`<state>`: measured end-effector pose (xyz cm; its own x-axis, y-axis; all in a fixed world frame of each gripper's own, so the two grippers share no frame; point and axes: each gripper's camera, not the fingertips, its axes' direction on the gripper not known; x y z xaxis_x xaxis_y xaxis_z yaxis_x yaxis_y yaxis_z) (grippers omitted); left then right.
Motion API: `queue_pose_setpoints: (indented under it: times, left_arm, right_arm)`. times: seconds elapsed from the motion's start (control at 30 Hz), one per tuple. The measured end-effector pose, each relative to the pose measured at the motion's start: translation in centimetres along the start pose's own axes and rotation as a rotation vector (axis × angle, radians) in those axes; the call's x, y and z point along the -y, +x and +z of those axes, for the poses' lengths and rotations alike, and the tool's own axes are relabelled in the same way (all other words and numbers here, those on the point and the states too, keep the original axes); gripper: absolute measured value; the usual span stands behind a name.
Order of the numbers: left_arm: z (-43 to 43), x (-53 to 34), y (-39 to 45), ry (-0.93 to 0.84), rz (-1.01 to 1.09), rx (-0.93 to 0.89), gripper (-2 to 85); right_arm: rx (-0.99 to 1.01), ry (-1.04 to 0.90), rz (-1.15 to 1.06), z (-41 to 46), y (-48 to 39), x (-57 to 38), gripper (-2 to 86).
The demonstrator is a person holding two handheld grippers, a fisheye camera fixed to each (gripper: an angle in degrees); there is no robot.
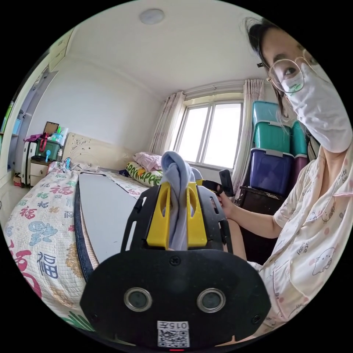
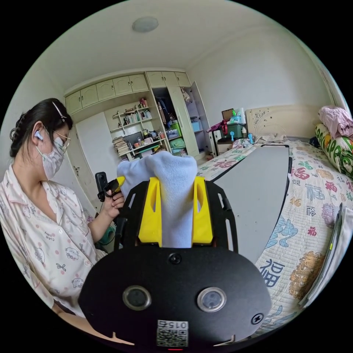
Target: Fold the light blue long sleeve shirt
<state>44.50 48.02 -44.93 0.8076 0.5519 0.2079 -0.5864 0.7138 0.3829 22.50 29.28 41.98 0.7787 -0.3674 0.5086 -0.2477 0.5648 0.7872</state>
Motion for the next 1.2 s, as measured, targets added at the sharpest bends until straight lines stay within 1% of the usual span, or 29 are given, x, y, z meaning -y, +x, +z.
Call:
queue_pose_setpoints:
  times: [0.1,0.13,0.23,0.33,0.47,0.67,0.83,0.93,1.0,1.1,1.13,1.17,1.2]
  left_arm:
    - [-3.2,0.9,2.0,0.049,0.08,-0.005,6.6]
    - [-5.2,1.2,2.8,0.074,0.105,0.004,6.6]
    - [-10.9,2.2,4.2,0.11,0.132,0.024,6.6]
    - [-17.4,3.3,5.9,0.108,0.16,0.053,6.6]
    - [-26.1,4.3,8.3,0.073,0.216,0.135,6.6]
    - [-35.5,4.1,7.3,0.086,0.171,0.234,6.6]
    - [-40.1,4.4,4.9,0.128,0.156,0.325,6.7]
    - [-41.4,5.4,2.2,0.152,0.15,0.351,6.6]
    - [-42.4,5.9,0.4,0.165,0.146,0.402,6.6]
    - [-45.8,5.2,-4.4,0.267,0.03,0.572,6.8]
    - [-47.2,4.4,-6.7,0.294,-0.048,0.696,6.8]
    - [-48.4,3.4,-9.2,0.277,-0.143,0.868,7.0]
    - [-48.9,2.8,-10.6,0.251,-0.197,0.963,7.1]
  right_arm:
    - [0.073,0.019,-0.026,-2.9,1.3,-3.0,13.1]
    - [0.124,0.032,-0.045,-3.8,1.4,-4.1,13.1]
    - [0.212,-0.02,-0.127,-4.6,0.5,-5.7,12.9]
    - [0.315,-0.068,-0.196,-3.4,-1.2,-7.5,12.9]
    - [0.497,-0.161,-0.266,0.9,-3.6,-11.3,12.8]
    - [0.704,-0.305,-0.272,9.8,-7.6,-18.6,12.8]
    - [0.783,-0.427,-0.342,15.2,-12.1,-23.2,12.7]
    - [0.818,-0.465,-0.359,18.0,-14.4,-25.4,12.6]
    - [0.839,-0.49,-0.364,20.6,-16.2,-26.2,12.5]
    - [0.838,-0.583,-0.433,29.3,-22.0,-26.0,12.5]
    - [0.802,-0.64,-0.431,34.8,-25.0,-26.1,12.7]
    - [0.737,-0.724,-0.393,40.8,-28.1,-26.8,12.9]
    - [0.689,-0.772,-0.366,43.7,-29.5,-27.3,12.8]
